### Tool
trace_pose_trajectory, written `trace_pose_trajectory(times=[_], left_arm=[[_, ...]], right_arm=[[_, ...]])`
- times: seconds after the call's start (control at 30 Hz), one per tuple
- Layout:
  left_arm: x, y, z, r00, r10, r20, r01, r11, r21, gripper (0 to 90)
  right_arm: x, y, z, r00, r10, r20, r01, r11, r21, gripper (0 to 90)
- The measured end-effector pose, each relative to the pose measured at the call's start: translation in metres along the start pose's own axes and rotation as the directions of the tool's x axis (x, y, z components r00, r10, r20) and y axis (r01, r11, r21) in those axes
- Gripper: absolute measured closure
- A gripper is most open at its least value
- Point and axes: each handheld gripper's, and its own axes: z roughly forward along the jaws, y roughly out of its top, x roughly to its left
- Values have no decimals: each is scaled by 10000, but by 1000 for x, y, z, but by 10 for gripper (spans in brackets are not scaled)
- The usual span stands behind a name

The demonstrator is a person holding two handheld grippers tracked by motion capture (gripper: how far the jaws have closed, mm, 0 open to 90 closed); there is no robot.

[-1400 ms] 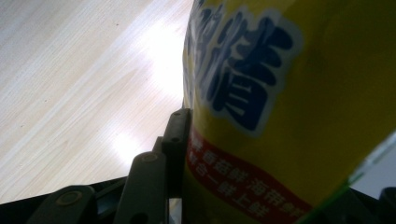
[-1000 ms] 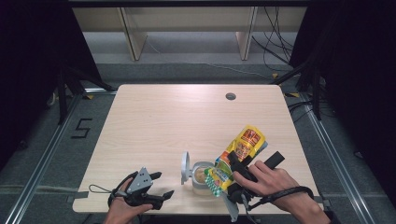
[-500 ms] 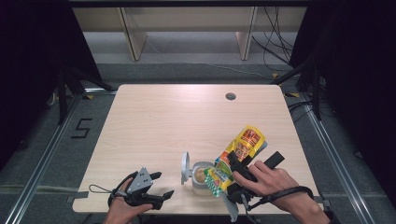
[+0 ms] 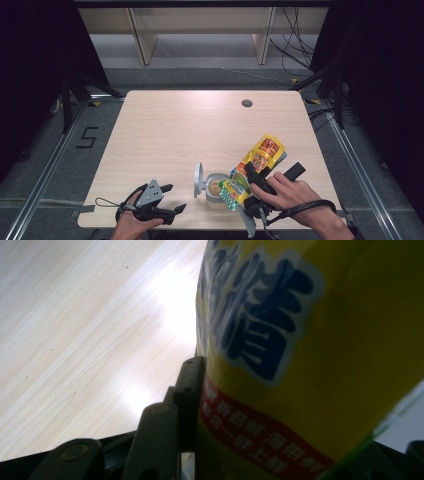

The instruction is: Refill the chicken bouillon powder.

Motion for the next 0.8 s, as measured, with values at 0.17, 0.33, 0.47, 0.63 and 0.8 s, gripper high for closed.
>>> trace_pose_trajectory(times=[0.17, 0.33, 0.47, 0.63, 0.8], left_arm=[[0, 0, -1, 10000, 34, -19, -34, 10000, 93, 218], [0, 0, -1, 10000, 34, -19, -34, 10000, 67, 218], [0, 0, 0, 10000, 21, -77, -20, 10000, 73, 218], [1, 1, -2, 10000, 39, -48, -38, 9999, 136, 218], [1, 1, -1, 10000, -13, -36, 13, 9999, 134, 219]], right_arm=[[-1, -1, 0, 9996, -126, -257, 123, 9999, -84, 639], [3, -4, 0, 9997, 253, -71, -255, 9992, -315, 639], [9, -8, 1, 9963, 825, -238, -835, 9956, -422, 639], [14, -13, 3, 9913, 1307, -172, -1315, 9892, -649, 640], [24, -20, 10, 9760, 2155, -325, -2176, 9717, -921, 641]])
